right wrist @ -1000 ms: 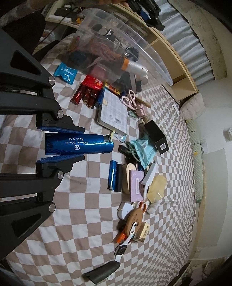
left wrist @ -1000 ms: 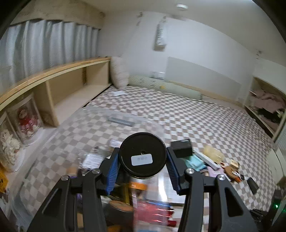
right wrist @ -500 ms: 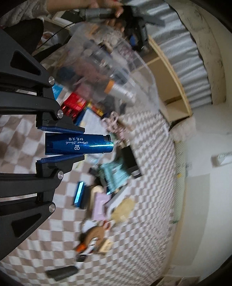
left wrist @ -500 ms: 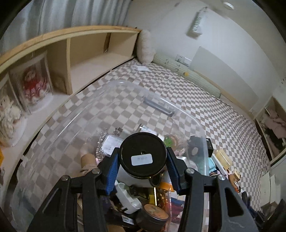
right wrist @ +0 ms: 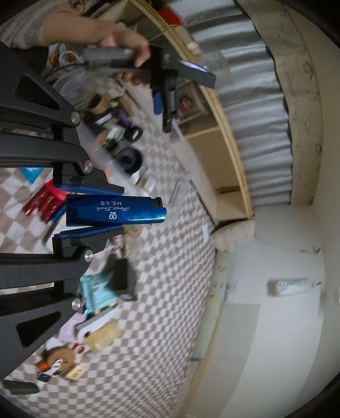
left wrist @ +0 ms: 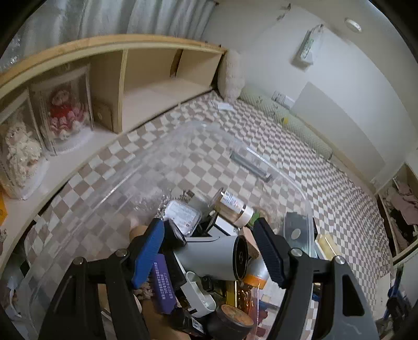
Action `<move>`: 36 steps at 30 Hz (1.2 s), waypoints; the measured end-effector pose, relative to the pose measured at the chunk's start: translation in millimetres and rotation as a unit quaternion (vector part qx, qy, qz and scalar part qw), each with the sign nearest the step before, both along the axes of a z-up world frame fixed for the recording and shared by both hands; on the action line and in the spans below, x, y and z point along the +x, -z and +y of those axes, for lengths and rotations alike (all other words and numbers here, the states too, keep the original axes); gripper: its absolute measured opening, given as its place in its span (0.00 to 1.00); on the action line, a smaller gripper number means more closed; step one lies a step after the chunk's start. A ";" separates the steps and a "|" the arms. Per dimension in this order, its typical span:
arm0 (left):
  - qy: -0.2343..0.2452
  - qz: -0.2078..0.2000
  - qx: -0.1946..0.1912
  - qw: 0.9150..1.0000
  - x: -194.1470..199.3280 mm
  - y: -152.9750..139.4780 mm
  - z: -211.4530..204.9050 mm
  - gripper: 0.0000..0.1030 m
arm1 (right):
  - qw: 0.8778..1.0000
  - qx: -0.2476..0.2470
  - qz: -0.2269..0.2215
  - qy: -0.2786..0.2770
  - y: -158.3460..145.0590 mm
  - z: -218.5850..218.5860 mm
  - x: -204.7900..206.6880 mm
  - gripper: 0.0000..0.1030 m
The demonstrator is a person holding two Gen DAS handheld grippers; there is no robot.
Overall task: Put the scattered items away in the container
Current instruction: 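Carry the black tin and blue lighter over the clear plastic box with both grippers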
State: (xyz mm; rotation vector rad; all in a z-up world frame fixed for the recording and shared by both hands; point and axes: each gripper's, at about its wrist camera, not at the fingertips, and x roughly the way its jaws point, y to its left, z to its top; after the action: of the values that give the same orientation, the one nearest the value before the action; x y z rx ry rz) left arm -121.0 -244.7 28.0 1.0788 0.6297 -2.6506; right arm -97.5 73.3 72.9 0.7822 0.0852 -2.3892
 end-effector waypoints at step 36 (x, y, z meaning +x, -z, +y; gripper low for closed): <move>-0.061 0.080 -0.096 0.990 62.9 -11.4 -7.7 0.80 | 0.984 0.060 -0.146 -0.083 46.6 -207.3 -111.0 0.22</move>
State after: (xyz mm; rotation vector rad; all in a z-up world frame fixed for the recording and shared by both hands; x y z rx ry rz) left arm -58.1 -252.5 39.3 0.7578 0.4422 -2.6424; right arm -208.5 -134.0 26.2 1.1299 0.1687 -2.1050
